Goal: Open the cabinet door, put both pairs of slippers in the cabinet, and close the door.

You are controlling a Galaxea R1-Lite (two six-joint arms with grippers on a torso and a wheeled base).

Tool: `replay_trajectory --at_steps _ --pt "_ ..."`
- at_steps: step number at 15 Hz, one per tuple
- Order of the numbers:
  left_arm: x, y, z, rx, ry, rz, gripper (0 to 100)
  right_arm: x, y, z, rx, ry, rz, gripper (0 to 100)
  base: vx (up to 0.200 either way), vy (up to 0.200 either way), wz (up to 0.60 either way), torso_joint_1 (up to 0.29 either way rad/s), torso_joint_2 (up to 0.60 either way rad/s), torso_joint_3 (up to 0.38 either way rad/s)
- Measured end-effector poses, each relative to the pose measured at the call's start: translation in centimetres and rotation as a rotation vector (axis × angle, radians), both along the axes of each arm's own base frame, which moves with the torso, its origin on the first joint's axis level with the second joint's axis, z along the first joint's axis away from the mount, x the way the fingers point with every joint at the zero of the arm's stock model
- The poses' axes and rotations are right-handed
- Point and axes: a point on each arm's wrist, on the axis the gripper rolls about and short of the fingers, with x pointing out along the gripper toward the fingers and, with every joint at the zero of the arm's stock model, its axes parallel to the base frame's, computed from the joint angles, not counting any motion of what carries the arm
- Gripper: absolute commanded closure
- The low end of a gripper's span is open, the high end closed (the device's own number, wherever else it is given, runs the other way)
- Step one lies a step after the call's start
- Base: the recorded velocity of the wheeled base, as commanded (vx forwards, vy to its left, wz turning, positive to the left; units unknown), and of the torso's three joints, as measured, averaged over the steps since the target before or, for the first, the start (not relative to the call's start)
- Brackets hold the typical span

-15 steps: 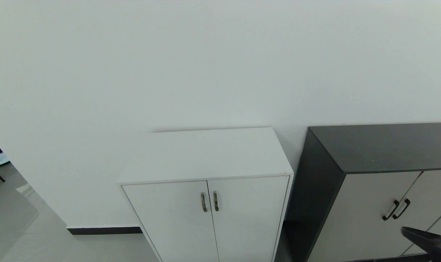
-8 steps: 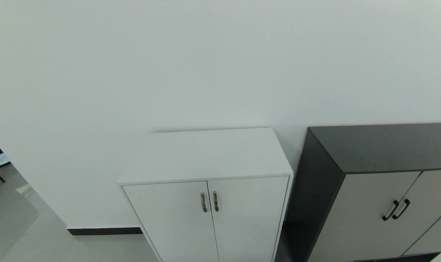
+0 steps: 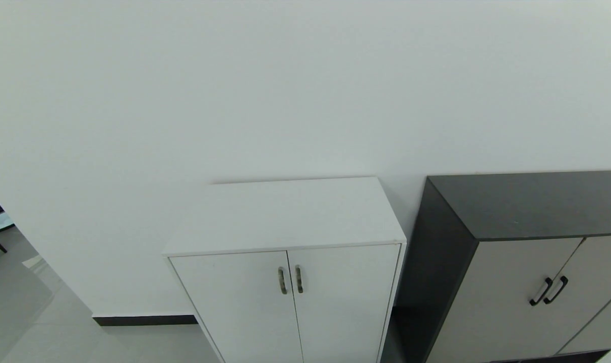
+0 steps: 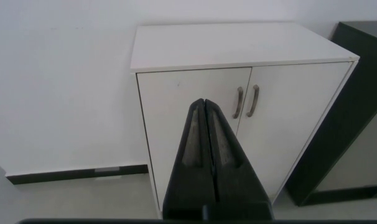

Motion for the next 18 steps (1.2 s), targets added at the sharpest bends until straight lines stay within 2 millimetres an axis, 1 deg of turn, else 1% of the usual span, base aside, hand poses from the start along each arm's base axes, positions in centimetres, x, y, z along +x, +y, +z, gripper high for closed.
replay_trajectory --at_steps 7,11,18 --pt "0.0 0.0 0.0 0.000 0.000 0.000 100 -1.4 0.0 -0.2 0.022 -0.170 -0.150 100 0.000 0.000 0.00 0.000 0.00 0.000" --pt "0.0 0.0 0.0 -0.006 0.000 0.000 100 -2.0 0.0 -0.3 0.027 -0.249 -0.169 100 0.000 0.000 0.00 0.000 0.00 0.000" --pt "0.0 0.0 0.0 0.000 0.000 -0.001 100 -2.2 0.0 -0.3 0.051 -0.280 -0.203 100 0.000 0.000 0.00 0.000 0.00 0.000"
